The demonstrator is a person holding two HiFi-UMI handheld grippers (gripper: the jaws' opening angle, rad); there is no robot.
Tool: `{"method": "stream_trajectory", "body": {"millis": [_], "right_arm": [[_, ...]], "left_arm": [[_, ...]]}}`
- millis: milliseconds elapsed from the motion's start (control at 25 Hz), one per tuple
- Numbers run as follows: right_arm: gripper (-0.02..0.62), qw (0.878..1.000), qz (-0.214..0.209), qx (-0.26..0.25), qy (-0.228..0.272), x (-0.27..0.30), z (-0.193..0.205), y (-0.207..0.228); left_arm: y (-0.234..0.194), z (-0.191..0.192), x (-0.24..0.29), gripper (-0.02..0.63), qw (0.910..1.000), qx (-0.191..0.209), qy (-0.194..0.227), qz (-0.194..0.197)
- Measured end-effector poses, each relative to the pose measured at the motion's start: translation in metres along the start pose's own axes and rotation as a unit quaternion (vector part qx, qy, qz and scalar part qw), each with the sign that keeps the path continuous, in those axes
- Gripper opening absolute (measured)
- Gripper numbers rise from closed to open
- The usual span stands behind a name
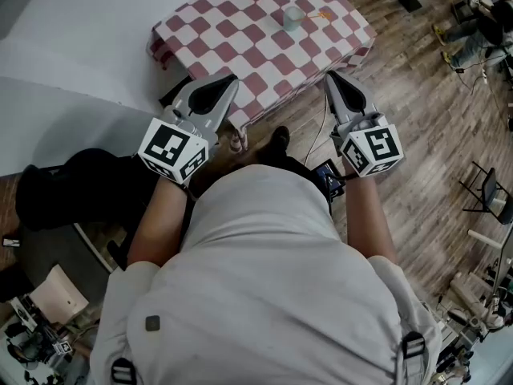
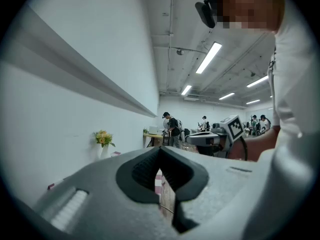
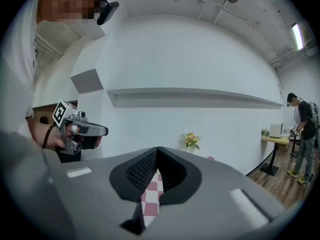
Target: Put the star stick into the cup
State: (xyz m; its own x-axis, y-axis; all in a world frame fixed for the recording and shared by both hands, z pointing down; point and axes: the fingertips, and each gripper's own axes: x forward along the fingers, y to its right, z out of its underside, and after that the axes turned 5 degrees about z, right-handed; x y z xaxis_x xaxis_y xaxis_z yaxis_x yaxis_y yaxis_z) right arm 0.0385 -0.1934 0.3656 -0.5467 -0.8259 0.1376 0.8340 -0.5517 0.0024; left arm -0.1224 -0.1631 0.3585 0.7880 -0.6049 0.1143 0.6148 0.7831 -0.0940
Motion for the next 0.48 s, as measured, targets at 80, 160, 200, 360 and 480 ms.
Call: {"method": "stream_trajectory", "body": {"millis": [80, 160, 200, 360, 480], "right_arm": [[0.009, 1.000, 0.004, -0.001, -0.002, -0.005, 0.001, -0.009], [0.009, 1.000, 0.009, 0.000, -0.005, -0.010, 0.003, -0.019], [0.009, 1.000, 0.012, 0.001, -0.008, -0.013, 0.005, -0.024], [0.009, 1.000, 0.021, 0.005, -0.018, -0.028, 0.012, -0.041], [0.009, 0.999, 0.028, 0.007, -0.022, -0.038, 0.016, -0.046]], "left_arm": [[0.003, 0.001, -0.008, 0.002, 1.0000, -0.001, 0.000, 0.006], [0.007, 0.004, -0.017, 0.002, 0.9999, -0.003, -0.002, 0.014], [0.009, 0.006, -0.021, 0.002, 0.9998, -0.005, -0.004, 0.019], [0.017, 0.014, -0.032, 0.002, 0.9992, -0.012, -0.014, 0.035], [0.021, 0.016, -0.036, 0.002, 0.9989, -0.019, -0.014, 0.039]]}}
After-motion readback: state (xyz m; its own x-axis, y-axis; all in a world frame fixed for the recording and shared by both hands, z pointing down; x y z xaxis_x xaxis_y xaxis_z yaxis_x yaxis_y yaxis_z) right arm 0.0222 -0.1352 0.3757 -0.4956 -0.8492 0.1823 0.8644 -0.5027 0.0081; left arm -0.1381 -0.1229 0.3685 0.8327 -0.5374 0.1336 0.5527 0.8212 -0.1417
